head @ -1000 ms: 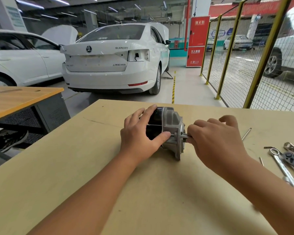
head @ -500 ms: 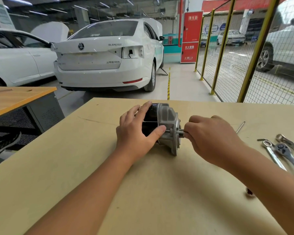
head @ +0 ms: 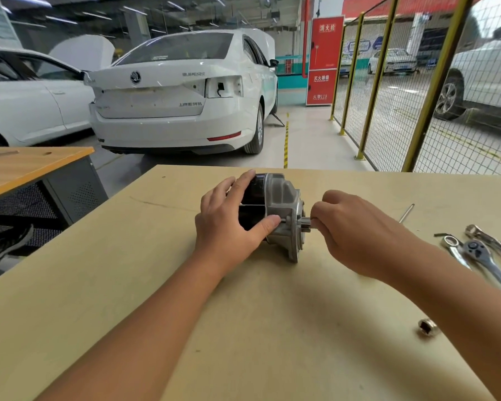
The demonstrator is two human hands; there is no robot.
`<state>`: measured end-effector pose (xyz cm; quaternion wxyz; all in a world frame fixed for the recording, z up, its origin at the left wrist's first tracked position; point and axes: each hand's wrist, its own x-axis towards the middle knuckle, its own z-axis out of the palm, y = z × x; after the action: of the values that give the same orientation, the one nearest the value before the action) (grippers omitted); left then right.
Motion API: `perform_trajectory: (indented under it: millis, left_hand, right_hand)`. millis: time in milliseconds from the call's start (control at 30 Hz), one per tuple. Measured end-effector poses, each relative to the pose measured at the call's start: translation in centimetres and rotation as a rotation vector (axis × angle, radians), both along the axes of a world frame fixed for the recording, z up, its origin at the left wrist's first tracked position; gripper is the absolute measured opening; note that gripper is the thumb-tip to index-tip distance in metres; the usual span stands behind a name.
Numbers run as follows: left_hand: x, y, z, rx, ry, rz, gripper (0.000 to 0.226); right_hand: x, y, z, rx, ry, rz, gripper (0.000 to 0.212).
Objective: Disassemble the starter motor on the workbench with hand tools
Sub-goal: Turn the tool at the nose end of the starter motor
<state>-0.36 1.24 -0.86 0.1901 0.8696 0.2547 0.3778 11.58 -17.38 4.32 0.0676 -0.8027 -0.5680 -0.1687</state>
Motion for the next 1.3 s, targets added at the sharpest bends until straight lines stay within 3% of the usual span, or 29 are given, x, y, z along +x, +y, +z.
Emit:
perform_trajectory:
  millis: [200,333,633,833,1167,1300]
  left_hand:
    - [-0.02,0.00,-0.04,-0.011,0.011,-0.002,0.090]
    - [-0.02,-0.13,0.10,-0.018,0.022,-0.006,0.093]
    - [-0.15,-0.07,0.09,-0.029,0.024,-0.015,0.093]
    - [-0.15,0.04,0.03,-0.027,0.020,-0.023,0.092]
    - [-0.07,0.12,-0.03,-0.019,0.016,-0.016,0.090]
    - [-0.14,0.09,0.03,-0.018,0.019,-0.020,0.090]
  right_hand:
    - [0.16,-0.16,-0.49,0.072,-0.269,-0.135,0.006]
    - [0.07,-0.24,-0.40,0.079,-0.181,-0.088,0.002]
    - [0.43,-0.10,-0.18,0.074,0.060,-0.018,0.029]
    - [0.32,-0.31,-0.26,0.109,-0.172,-0.052,0.016]
    - [0.83,-0.30,-0.35,0.102,-0.040,-0.045,0.032]
    - [1.00,-0.30,-0.54,0.076,-0.105,-0.071,0.021]
